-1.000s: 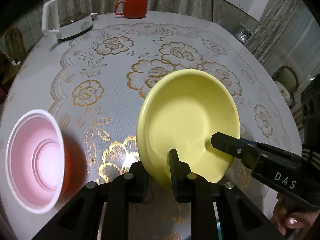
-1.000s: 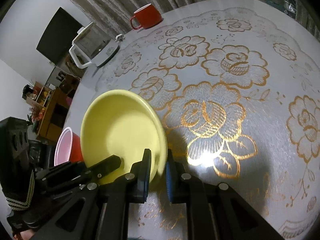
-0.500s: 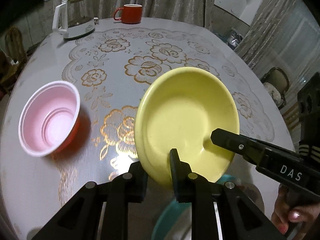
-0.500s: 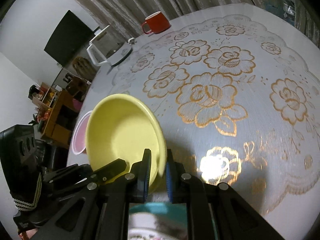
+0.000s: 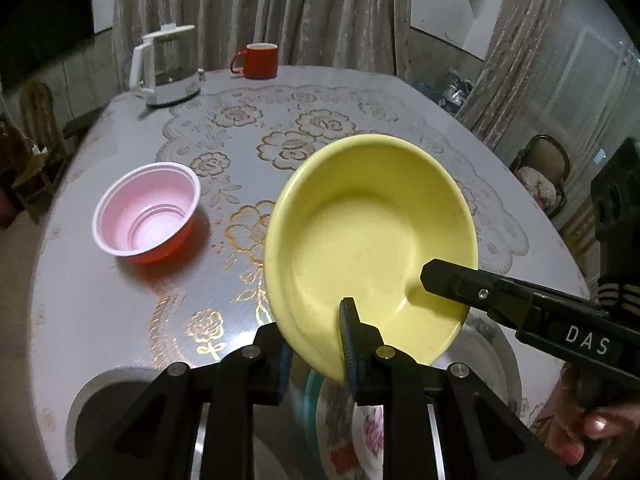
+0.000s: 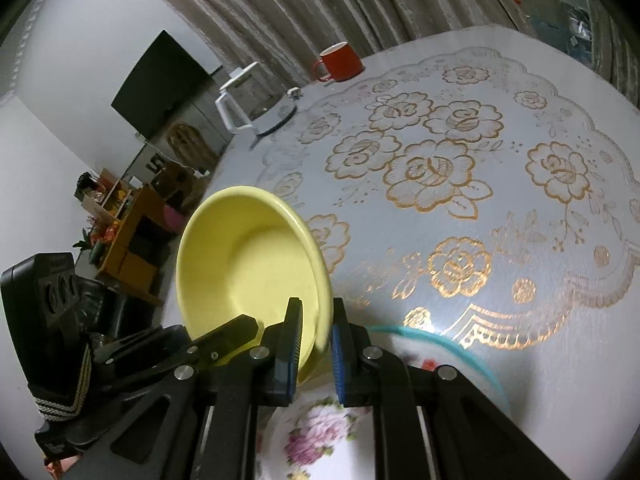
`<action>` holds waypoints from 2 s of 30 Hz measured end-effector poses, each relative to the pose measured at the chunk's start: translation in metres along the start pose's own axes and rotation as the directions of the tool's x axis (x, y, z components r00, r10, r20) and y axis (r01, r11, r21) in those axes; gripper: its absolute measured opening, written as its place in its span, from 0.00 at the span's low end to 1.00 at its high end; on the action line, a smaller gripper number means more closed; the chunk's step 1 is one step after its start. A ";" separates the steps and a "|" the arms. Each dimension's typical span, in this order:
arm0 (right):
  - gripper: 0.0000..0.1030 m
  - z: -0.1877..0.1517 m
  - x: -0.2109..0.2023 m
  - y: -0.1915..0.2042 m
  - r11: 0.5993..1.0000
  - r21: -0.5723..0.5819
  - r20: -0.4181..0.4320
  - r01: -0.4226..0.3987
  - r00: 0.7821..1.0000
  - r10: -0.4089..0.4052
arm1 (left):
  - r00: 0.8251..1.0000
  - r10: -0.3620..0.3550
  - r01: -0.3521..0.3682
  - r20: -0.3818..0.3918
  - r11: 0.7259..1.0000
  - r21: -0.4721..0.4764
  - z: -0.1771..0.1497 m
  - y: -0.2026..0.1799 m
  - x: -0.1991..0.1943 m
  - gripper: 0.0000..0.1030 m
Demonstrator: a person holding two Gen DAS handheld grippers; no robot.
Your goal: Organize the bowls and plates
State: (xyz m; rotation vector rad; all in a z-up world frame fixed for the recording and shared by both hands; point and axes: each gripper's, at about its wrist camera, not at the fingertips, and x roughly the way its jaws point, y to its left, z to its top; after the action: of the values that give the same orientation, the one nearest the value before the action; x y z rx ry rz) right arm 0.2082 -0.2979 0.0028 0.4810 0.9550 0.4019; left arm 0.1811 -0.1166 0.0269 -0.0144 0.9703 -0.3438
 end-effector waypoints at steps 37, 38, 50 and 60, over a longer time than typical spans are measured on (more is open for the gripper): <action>0.14 -0.086 -0.020 0.067 0.995 -0.050 0.019 -0.081 0.996 0.082 | 0.997 0.030 -0.025 0.073 0.998 -0.062 -0.085 0.040 -0.067 0.23; 0.14 -0.088 -0.017 0.069 0.995 -0.052 0.010 -0.085 0.996 0.085 | 0.997 0.035 -0.030 0.073 0.997 -0.067 -0.087 0.042 -0.068 0.23; 0.14 -0.102 0.010 0.093 0.989 -0.093 -0.079 -0.113 0.991 0.106 | 0.996 0.077 -0.071 0.046 0.990 -0.120 -0.110 0.073 -0.072 0.24; 0.14 -0.109 0.025 0.107 0.987 -0.117 -0.131 -0.109 0.987 0.093 | 0.997 0.078 -0.074 0.021 0.986 -0.152 -0.122 0.090 -0.070 0.25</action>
State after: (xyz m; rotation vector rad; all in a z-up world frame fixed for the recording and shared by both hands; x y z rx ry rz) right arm 0.1168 -0.1736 -0.0077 0.3954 1.0229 0.5854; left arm 0.0713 0.0057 -0.0015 -0.1197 0.9660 -0.1983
